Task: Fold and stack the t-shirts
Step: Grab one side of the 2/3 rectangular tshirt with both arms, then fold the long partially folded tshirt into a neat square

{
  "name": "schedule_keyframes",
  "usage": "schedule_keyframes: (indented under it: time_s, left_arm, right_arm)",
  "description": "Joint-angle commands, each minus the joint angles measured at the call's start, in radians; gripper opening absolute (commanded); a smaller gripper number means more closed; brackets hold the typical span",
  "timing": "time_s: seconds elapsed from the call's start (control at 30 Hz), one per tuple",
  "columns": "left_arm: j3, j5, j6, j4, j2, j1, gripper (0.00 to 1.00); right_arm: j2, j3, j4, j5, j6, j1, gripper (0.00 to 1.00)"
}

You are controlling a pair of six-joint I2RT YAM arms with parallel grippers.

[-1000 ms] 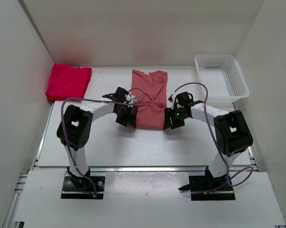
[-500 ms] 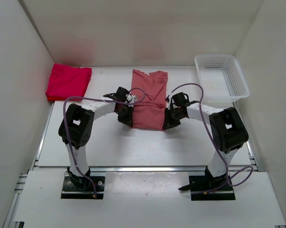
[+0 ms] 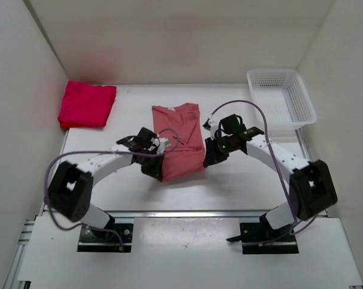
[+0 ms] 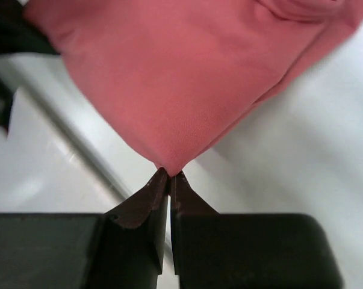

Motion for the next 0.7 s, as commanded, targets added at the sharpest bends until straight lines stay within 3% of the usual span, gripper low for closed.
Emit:
schedule_keyframes:
  time_s: [0.0,0.13,0.37,0.53,0.67]
  left_arm:
    - [-0.120,0.067,-0.006,-0.084,-0.174,0.064,0.00]
    - [-0.189,0.125,-0.035,-0.145,-0.311,0.171,0.00]
    - [-0.111,0.175,-0.095,-0.285,-0.466,0.159,0.00]
    - [-0.050,0.175,-0.095,-0.257,-0.431,0.173,0.00]
    - [0.163,0.155,-0.044,-0.207,-0.236,0.181,0.00]
  right_arm:
    - [-0.126,-0.041,-0.158,-0.074,-0.104,0.087,0.00]
    - [-0.190,-0.016,-0.244,-0.094,-0.195,0.174,0.00]
    - [-0.157,0.067,-0.359,-0.216,-0.250,0.146,0.00]
    - [-0.146,0.130,-0.420,-0.281,-0.272,0.116,0.00]
    - [-0.092,0.159,-0.390,-0.325,-0.284,0.017,0.00]
